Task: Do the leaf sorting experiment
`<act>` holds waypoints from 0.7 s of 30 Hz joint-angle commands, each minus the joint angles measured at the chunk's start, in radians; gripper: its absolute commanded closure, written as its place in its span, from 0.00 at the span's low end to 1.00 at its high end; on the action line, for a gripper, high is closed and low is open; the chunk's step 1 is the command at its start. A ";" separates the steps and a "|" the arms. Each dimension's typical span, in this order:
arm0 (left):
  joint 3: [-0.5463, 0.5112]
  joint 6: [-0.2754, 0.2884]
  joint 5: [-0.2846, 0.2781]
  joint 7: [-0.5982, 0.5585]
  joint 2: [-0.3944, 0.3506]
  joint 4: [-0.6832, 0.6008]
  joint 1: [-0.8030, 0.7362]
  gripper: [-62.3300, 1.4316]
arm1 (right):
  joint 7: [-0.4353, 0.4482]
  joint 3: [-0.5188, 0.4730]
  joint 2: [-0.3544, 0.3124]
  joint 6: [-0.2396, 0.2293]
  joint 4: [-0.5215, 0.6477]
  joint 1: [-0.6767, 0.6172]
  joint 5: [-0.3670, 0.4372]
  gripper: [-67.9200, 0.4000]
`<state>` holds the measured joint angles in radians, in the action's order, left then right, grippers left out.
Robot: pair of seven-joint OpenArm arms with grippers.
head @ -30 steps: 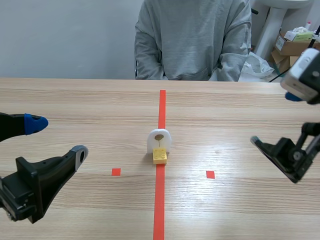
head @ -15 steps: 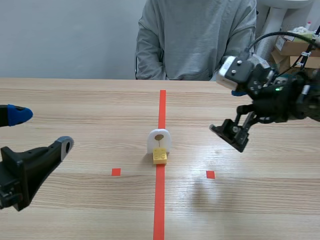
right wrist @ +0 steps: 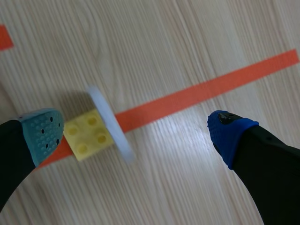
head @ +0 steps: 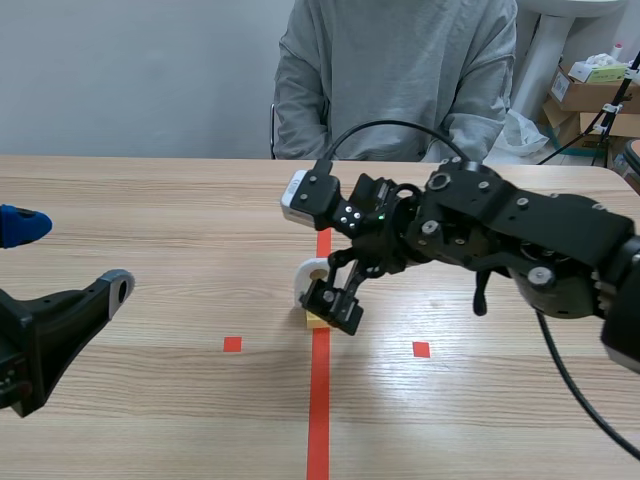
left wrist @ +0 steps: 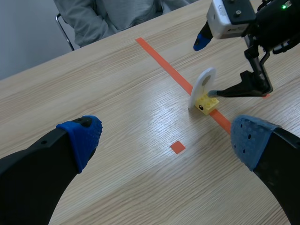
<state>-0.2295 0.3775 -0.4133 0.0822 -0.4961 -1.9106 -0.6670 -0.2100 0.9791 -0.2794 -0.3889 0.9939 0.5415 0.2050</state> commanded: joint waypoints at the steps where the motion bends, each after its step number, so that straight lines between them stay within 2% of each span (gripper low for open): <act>1: -0.001 0.003 -0.010 -0.009 -0.001 -0.014 0.005 0.06 | 0.014 -0.010 -0.003 0.008 0.005 0.015 -0.004 0.06; 5: -0.001 0.003 -0.010 -0.006 -0.001 -0.014 0.005 0.06 | 0.022 -0.010 0.007 0.027 -0.006 0.015 -0.024 0.07; 11: -0.001 0.003 -0.010 -0.005 -0.001 -0.014 0.005 0.06 | 0.014 -0.010 0.002 0.027 -0.006 0.003 -0.027 0.20; 15: -0.001 0.003 -0.010 -0.005 -0.001 -0.014 0.005 0.06 | 0.016 -0.010 0.003 0.031 -0.006 -0.002 -0.039 0.35; 18: -0.001 0.003 -0.010 -0.005 -0.001 -0.014 0.005 0.06 | 0.019 -0.010 0.003 0.035 -0.006 -0.002 -0.042 0.49; 21: -0.001 0.003 -0.010 -0.005 -0.001 -0.014 0.005 0.06 | 0.021 -0.010 0.003 0.035 -0.006 -0.002 -0.042 0.56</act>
<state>-0.2295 0.3775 -0.4133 0.0906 -0.4961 -1.9106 -0.6670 -0.2058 0.9794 -0.2745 -0.3584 0.9695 0.5198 0.1612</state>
